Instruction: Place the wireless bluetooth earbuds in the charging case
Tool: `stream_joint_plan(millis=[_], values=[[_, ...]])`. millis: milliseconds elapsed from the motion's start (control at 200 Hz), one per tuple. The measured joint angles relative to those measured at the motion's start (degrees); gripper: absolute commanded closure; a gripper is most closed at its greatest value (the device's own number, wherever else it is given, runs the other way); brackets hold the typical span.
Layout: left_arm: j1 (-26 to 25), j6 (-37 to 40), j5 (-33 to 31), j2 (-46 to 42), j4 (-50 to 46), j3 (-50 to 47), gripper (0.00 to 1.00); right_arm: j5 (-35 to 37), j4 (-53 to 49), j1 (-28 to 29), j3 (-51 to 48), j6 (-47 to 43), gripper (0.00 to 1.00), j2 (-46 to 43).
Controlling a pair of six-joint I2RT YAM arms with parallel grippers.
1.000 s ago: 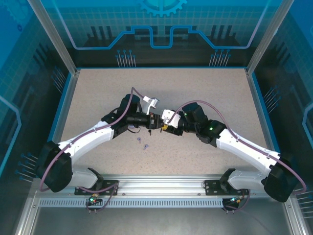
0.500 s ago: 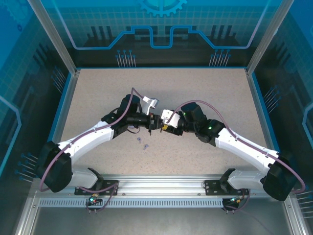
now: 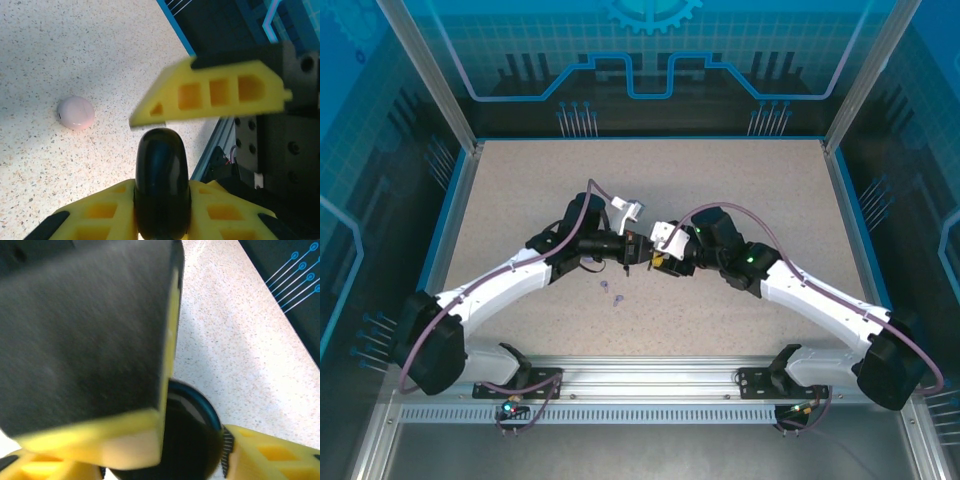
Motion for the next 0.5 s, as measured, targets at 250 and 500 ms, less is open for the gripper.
stream_joint_plan(millis=[250, 500], values=[[0.0, 3.1, 0.1, -4.7, 1.8, -1.1, 0.83, -3.3, -0.4, -3.9, -1.4, 3.4, 0.0, -7.0], [0.0, 10.0, -0.5, -11.0, 9.1, -5.1, 0.85, -10.8, 2.4, -6.7, -8.2, 10.7, 0.0, -21.3]])
